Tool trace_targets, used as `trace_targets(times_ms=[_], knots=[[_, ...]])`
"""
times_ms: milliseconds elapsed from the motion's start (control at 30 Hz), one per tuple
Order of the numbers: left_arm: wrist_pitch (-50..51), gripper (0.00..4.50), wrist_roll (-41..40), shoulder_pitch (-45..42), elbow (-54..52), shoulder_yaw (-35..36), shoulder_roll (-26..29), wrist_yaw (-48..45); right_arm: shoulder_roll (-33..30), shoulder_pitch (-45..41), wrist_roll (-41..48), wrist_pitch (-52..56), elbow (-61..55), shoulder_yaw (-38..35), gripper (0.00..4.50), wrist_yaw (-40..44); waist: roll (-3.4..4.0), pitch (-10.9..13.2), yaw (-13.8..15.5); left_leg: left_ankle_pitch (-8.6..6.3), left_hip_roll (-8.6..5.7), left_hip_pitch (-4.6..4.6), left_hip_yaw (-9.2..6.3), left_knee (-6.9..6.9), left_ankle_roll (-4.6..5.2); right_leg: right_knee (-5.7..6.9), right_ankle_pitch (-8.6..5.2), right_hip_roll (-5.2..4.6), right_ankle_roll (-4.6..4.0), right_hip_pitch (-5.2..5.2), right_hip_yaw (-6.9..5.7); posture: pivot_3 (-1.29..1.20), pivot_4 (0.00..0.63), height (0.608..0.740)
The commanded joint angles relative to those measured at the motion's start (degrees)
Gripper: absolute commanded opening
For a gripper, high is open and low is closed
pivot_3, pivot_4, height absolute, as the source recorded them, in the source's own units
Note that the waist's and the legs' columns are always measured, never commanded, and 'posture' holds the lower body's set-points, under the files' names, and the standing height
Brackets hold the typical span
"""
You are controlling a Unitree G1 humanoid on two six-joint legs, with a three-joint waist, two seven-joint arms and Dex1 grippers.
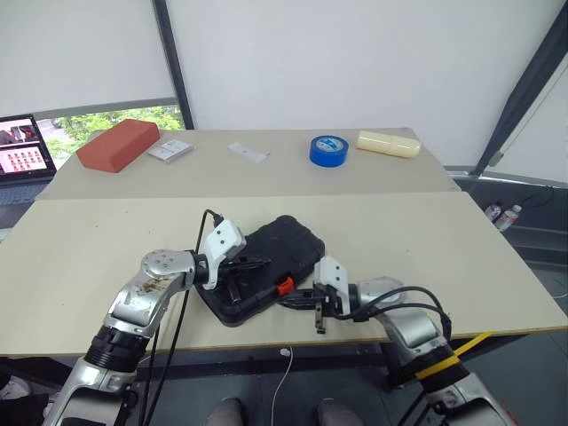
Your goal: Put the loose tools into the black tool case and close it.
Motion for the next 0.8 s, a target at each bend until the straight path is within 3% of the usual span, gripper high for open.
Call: trace_targets(times_ms=[33, 533, 800], knots=[[4.01, 0.05, 2.24, 2.71, 3.82, -3.29, 0.51, -0.07, 1.98, -3.17, -0.17, -3.16, 1.05, -2.67, 0.00, -3.51, 0.00, 0.00, -0.07, 0.00, 0.00, 0.00, -0.01, 0.00, 0.00, 0.01, 0.02, 0.00, -0.02, 0.00, 0.00, 0.00, 0.150, 0.740], [5.79, 0.05, 1.87, 3.37, 2.65, -2.81, 0.81, 0.79, -6.28, -1.57, -0.20, 5.39, -4.89, -1.52, 0.00, 0.59, 0.01, 0.00, -0.03, -0.02, -0.11, 0.01, -0.01, -0.23, -0.03, -0.40, 0.03, -0.10, -0.03, 0.02, -0.01, 0.00, 0.150, 0.740], [5.57, 0.05, 1.99, 3.13, 2.93, -3.10, 0.50, 0.87, -3.97, -3.03, -1.05, 3.80, -2.19, -2.26, 0.00, -3.40, -0.01, 0.01, 0.19, -0.02, -0.14, 0.01, -0.01, -0.38, -0.03, -0.50, 0.03, -0.10, -0.02, 0.01, 0.00, 0.00, 0.150, 0.740]])
